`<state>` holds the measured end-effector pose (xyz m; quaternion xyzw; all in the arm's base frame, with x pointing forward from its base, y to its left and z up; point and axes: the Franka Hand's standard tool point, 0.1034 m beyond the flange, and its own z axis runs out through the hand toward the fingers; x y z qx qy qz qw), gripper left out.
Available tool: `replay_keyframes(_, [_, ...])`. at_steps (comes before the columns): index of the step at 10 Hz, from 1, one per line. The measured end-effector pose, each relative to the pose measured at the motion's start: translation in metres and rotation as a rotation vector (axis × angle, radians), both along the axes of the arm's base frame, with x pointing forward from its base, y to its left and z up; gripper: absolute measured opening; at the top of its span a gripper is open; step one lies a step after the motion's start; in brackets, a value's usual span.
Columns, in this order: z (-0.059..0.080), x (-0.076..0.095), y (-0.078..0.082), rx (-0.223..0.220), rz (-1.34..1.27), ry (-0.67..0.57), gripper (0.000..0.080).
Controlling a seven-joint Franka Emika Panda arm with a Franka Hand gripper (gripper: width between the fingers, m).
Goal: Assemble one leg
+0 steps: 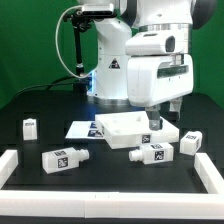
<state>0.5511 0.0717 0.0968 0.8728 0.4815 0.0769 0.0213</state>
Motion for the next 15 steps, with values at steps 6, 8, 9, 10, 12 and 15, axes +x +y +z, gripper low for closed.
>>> replay_keyframes(6, [-0.018,-0.029,0.02,-0.019,0.169,-0.088,0.065])
replay_keyframes(8, [-0.036,-0.055,0.023,-0.017,0.201,-0.067,0.065])
replay_keyframes(9, [-0.045,-0.063,0.021,-0.012,0.212,-0.068,0.065])
replay_keyframes(10, [-0.059,-0.071,0.018,-0.008,0.216,-0.05,0.065])
replay_keyframes(12, [-0.081,-0.075,-0.003,-0.011,0.235,-0.018,0.065])
replay_keyframes(15, [-0.09,-0.056,-0.012,-0.015,0.245,-0.021,0.065])
